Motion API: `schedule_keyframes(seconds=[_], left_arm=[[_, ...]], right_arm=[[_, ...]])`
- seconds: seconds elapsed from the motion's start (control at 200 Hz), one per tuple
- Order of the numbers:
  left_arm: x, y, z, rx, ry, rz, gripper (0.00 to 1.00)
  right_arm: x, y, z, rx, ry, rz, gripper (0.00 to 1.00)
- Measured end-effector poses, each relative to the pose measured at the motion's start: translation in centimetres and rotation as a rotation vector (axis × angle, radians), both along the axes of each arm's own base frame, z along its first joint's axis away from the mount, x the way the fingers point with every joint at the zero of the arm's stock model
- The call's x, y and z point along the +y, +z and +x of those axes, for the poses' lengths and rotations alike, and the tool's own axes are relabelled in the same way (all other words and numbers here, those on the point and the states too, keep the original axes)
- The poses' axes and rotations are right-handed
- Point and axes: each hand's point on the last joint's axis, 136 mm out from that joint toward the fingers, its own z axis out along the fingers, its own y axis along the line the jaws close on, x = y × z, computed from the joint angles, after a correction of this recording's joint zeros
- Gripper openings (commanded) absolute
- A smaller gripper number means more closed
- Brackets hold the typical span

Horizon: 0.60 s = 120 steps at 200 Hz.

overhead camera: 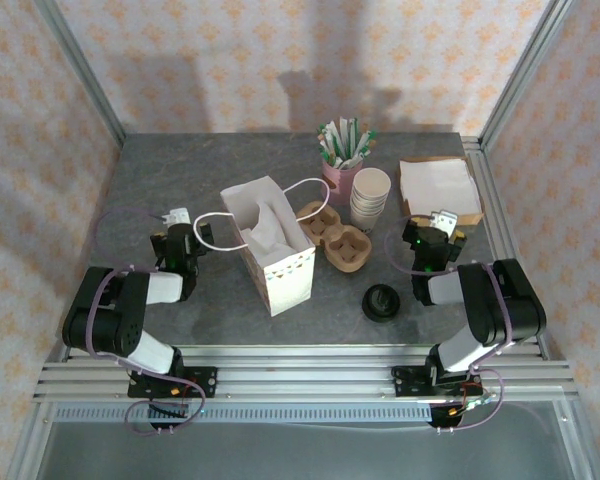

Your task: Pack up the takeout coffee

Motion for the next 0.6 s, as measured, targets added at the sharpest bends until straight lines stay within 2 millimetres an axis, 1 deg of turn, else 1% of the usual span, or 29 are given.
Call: schedule_keyframes(seconds=[0.105,0.46,0.601], left_arm=[[-0.03,0.61,0.31,-0.026,-0.003,0.002,1.0],[-0.7,0.76,0.46,-0.03,-0.023,0.008,1.0],[-0.7,0.77,0.46,-0.031,-0.023,0.008,1.0]], right_arm=[[0.01,0.12,0.06,-0.005,0.0,0.001,1.0],[0.07,0.53,0.22,-0.024,0.003,0.003,1.0],[0.56,0.39,0.42,-0.019,0.037,0.013,1.0]])
